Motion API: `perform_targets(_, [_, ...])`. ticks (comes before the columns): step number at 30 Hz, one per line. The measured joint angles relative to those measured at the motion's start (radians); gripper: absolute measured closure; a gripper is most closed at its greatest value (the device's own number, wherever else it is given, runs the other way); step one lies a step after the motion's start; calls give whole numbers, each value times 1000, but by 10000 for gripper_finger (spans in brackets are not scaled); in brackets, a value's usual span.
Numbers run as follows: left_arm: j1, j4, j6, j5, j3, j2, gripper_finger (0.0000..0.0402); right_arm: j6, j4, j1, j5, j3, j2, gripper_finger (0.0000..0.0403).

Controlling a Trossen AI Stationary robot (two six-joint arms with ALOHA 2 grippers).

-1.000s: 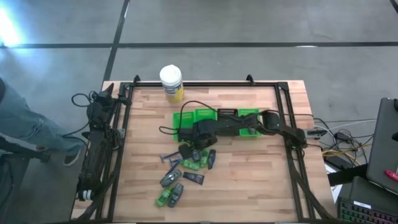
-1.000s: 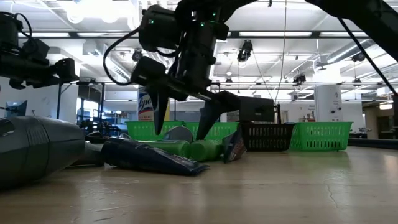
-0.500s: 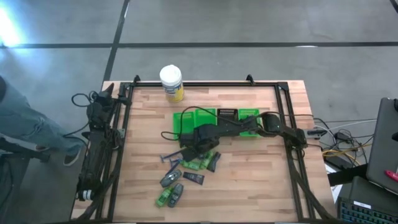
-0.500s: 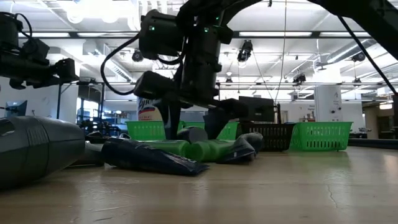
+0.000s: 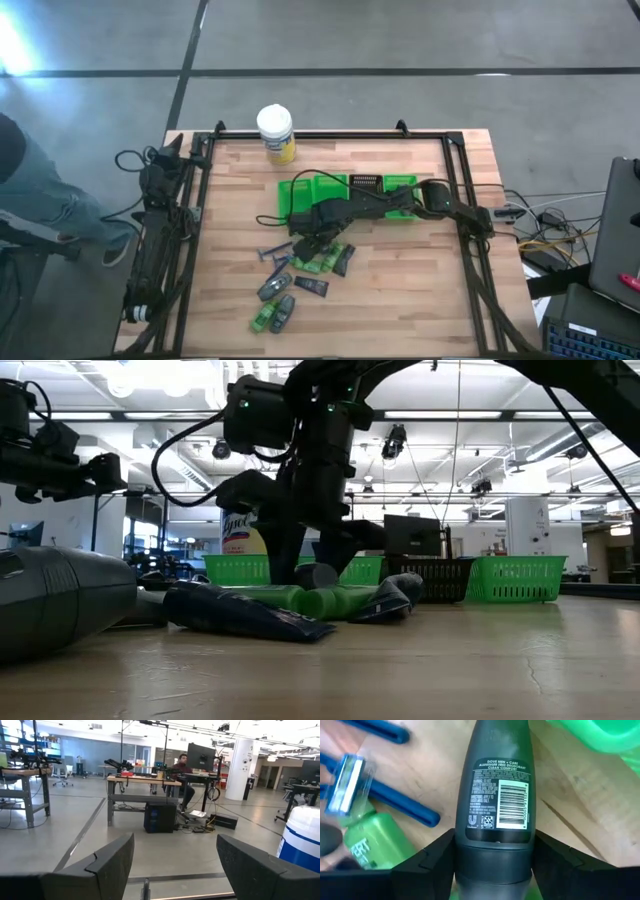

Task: Pick & Place Travel size toiletries
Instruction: Put the top deodorant into the right green bin

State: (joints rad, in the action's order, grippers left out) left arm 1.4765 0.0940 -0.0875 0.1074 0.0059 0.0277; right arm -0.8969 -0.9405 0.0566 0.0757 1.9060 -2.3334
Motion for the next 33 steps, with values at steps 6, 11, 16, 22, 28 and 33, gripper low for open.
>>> perform_targets(6, [1, 0, -100, 1, 0, 0, 112, 73, -24, 0, 3, 0, 25, 201])
perform_targets(11, [0, -1, -276, 1, 0, 1, 113, 147, -29, 0, 4, 0, 55, 201])
perform_targets(16, [0, -1, -191, 1, 0, 1, 113, 241, -48, 0, -1, 1, 106, 201])
perform_targets(22, [0, 0, -153, 0, 0, 1, 113, 143, -230, -1, -126, -2, 214, 201])
perform_targets(28, [0, 2, -154, 0, 0, 2, 112, -185, -456, -45, -241, -100, 369, 201])
perform_targets(33, [0, 2, -154, 0, 0, 2, 113, -323, -401, -135, -208, -369, 558, 201])
